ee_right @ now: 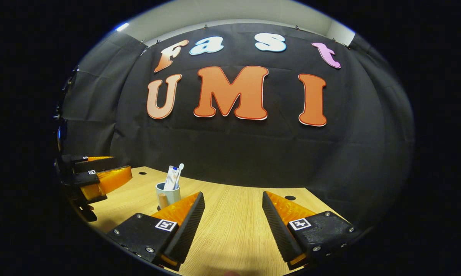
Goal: Put the toothbrush and toothpaste on the desktop into the cup, then pick up the cup and place it on the coaster on the desktop.
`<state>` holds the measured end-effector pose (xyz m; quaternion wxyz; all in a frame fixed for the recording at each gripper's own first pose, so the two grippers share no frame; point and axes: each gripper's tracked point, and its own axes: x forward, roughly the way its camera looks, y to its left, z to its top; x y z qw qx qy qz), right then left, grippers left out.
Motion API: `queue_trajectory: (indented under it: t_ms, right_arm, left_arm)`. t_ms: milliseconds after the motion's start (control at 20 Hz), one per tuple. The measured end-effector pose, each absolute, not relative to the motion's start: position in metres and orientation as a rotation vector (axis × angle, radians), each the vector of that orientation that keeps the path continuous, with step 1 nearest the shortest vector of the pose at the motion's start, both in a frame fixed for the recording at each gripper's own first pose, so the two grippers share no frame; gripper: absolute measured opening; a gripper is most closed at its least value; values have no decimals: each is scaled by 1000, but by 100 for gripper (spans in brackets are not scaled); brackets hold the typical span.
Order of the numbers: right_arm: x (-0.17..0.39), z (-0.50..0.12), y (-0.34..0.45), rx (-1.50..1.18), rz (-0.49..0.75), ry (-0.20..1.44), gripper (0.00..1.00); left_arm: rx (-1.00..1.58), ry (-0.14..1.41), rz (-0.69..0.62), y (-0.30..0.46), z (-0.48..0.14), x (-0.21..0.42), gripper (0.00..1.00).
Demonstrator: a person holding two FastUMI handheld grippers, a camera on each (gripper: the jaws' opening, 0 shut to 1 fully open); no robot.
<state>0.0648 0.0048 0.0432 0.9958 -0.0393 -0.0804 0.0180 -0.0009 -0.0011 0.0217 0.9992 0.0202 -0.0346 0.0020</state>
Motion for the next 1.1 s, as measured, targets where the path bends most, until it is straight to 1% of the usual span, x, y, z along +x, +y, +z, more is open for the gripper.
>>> queue_trajectory:
  t_ms: [150, 200, 250, 400, 450, 550, 600, 650, 700, 750, 900, 1000, 1100]
  right_arm:
    - [66, 38, 2, -63, 33, -140, 91]
    - [66, 35, 0, -59, 24, -129, 91]
    - [65, 35, -2, -57, 18, -125, 91]
    - [66, 37, -4, -49, 19, -131, 91]
    - [66, 36, -3, -41, 25, -131, 91]
    - [66, 37, -4, -30, 32, -131, 91]
    - [67, 38, -4, -29, 28, -132, 91]
    - [67, 38, -6, -27, 30, -131, 91]
    - [67, 40, -5, -28, 32, -132, 91]
    - [66, 40, -4, -29, 32, -131, 91]
    - [63, 44, -3, -34, 34, -142, 90]
    - [60, 44, -6, -38, 28, -144, 91]
    - [57, 46, -8, -37, 24, -149, 91]
  left_arm:
    - [37, -70, 10, 1, 19, -3, 96]
    - [32, -72, 15, 2, 19, -3, 95]
    - [27, -75, 20, 4, 20, -4, 96]
    - [22, -80, 42, 8, 21, -3, 96]
    - [22, -83, 48, 9, 22, -3, 95]
    - [21, -93, 57, 11, 26, -4, 96]
    - [20, -100, 58, 11, 27, -5, 95]
    - [19, -103, 56, 10, 29, -5, 96]
    - [17, -107, 57, 11, 29, -5, 95]
    - [15, -108, 56, 10, 29, -4, 96]
    - [10, -110, 59, 11, 30, -5, 95]
    - [1, -116, 57, 11, 33, -7, 96]
    - [2, -126, 60, 10, 36, -8, 95]
